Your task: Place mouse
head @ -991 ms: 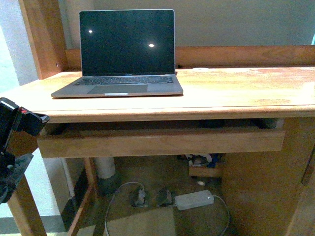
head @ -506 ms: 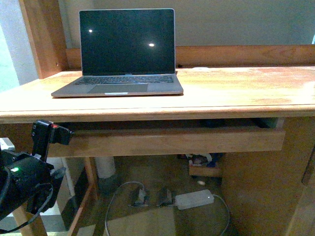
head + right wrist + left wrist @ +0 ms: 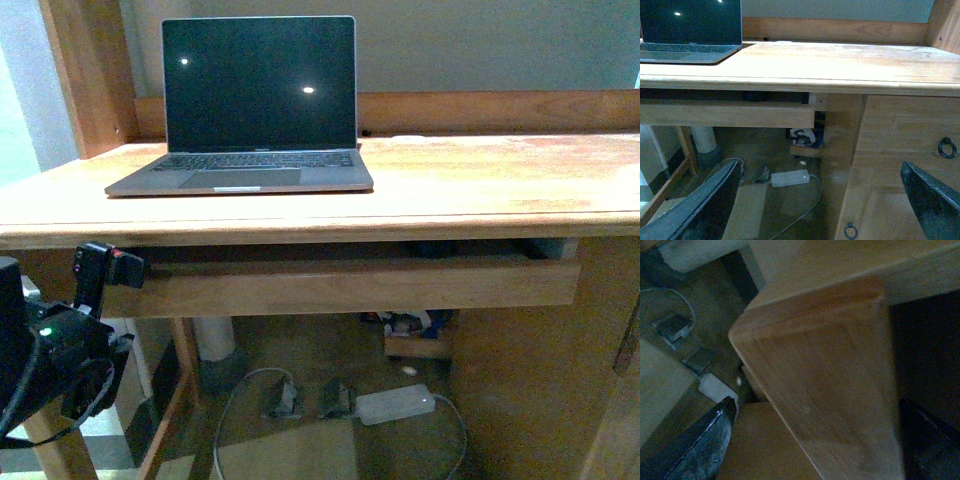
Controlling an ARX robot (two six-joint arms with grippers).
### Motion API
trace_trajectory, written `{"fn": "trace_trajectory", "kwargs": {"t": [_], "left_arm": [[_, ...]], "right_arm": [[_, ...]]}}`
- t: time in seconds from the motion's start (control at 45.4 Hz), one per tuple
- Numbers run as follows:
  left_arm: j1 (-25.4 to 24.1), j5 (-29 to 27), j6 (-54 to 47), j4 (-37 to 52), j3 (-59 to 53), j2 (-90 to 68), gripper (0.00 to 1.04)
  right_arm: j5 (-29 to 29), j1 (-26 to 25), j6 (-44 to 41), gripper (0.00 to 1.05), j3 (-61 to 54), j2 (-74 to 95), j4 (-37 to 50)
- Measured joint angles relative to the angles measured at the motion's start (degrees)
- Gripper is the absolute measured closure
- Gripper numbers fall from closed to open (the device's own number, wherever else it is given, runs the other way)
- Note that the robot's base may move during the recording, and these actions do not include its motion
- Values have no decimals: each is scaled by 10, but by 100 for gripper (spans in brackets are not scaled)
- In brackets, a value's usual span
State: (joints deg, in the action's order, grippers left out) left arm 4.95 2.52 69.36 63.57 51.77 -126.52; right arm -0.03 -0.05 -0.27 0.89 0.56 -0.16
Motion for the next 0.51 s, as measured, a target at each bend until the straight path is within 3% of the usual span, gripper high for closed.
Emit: {"fn": "trace_trajectory", "kwargs": {"t": [0.506], "left_arm": [[22,-22,-17,-24,46,-23,7]], "right_arm": [[0,0,0,7,0,0,0]]}}
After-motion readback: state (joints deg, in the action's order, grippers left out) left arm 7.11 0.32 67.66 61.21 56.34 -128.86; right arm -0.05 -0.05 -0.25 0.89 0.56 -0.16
